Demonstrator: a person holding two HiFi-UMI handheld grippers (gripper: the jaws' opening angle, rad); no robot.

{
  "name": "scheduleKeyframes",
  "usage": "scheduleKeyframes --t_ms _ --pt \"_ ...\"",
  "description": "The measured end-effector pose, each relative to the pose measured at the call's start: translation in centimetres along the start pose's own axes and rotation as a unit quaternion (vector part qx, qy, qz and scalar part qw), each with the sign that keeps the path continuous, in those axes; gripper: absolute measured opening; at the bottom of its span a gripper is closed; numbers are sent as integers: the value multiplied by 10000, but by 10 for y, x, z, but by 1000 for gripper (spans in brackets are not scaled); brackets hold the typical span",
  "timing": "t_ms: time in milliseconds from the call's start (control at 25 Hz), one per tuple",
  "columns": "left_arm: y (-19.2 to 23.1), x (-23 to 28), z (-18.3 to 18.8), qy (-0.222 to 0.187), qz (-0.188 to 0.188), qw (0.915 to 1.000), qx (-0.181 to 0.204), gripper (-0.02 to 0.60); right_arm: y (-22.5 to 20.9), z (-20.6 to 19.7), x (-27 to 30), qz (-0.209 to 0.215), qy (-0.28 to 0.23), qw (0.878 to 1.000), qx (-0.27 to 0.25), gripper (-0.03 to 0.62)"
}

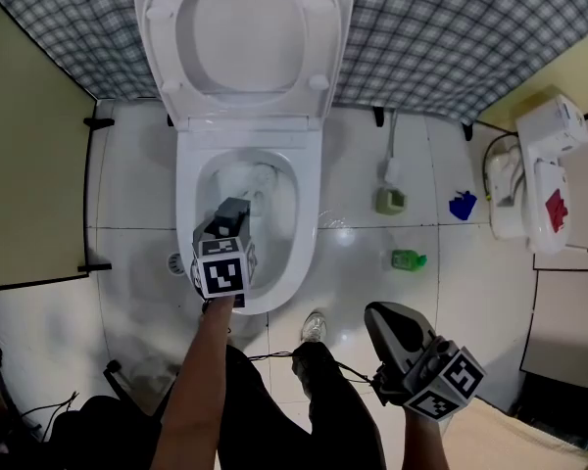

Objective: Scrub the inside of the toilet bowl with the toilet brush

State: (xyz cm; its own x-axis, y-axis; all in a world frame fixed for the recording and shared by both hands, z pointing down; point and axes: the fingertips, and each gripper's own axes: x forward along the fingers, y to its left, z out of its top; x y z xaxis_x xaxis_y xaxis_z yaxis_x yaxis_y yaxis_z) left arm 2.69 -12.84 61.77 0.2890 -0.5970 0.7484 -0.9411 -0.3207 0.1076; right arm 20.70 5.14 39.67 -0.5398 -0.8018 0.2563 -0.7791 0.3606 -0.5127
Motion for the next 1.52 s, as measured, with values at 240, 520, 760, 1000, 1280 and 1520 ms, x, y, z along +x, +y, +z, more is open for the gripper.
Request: scheduleKeyframes --t_ms 240,520,760,1000,1280,1520 --pt "40 -10 20 -159 568 9977 328 183 3 -5 -1 28 48 10000 48 0" --pt "62 -36 -12 617 860 9932 476 183 15 6 3 144 -29 9999 51 0" --pt "53 -57 -57 1352 501 9890 328 183 40 21 6 258 -120 9996 -42 0" --pt "45 -95 -55 1424 117 9876 645 183 66 38 2 296 -188 9992 -186 0" --pt "50 -165 7 701 -427 9932 830 183 112 59 8 427 -374 9976 -407 0" --pt "73 -222 55 -65 -652 9945 823 183 141 67 24 605 -398 9958 -552 0"
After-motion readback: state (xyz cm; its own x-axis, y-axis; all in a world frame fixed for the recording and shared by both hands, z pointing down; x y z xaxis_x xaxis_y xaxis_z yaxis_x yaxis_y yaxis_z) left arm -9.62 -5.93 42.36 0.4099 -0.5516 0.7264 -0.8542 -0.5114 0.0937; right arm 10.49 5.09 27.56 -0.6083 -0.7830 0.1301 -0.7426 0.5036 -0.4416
